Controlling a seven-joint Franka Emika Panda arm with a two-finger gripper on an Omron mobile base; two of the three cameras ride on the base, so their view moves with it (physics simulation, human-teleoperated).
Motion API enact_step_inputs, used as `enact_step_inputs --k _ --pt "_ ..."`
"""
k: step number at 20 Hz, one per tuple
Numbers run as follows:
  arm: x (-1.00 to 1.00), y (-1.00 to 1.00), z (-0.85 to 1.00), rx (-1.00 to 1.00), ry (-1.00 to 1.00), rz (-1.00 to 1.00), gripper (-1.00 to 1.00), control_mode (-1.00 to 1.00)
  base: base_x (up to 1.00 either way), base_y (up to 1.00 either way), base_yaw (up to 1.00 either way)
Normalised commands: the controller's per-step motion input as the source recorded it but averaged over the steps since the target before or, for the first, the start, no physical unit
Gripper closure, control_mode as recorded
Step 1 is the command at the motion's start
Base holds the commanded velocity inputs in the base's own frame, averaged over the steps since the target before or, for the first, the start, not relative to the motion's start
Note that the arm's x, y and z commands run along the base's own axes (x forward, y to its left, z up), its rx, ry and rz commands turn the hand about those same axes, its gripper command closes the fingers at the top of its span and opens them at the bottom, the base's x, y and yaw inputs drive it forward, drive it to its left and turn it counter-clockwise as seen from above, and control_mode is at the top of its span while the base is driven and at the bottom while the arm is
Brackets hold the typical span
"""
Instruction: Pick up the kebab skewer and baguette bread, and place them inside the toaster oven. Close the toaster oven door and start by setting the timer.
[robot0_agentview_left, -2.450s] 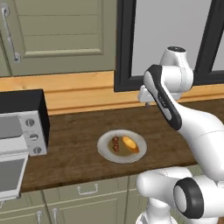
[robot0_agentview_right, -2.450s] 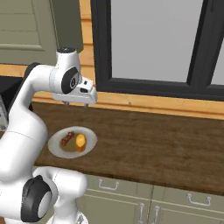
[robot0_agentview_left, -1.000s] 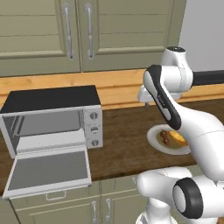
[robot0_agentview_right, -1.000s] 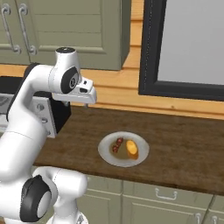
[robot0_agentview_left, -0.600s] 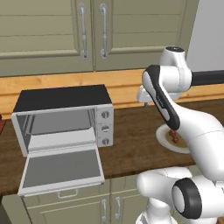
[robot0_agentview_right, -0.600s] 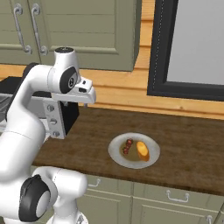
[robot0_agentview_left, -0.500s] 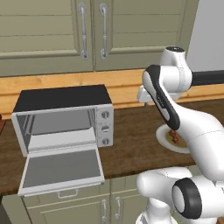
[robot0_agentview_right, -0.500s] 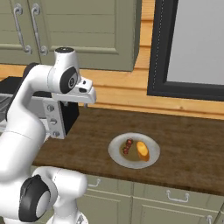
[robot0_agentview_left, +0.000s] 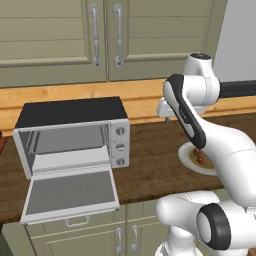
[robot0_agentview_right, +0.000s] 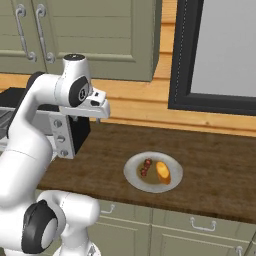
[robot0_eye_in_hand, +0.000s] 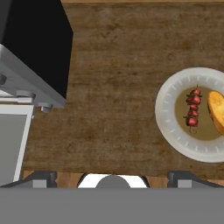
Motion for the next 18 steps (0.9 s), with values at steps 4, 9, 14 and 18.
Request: enact_step_inputs --k 4,9,14,18 --pt "0.00 0.00 0.00 0.00 0.00 0.00 -1.00 -1.00 0.00 0.00 0.00" --pt "0.00 0.00 0.00 0.00 0.00 0.00 -1.00 -1.00 0.00 0.00 0.00" --pt "-0.10 0.04 -0.17 0.00 0.03 0.00 -1.00 -1.00 0.00 0.00 0.00" --pt "-0.70 0.90 -0.48 -0.04 -0.30 0.00 -1.00 -1.00 0.00 0.00 0.00"
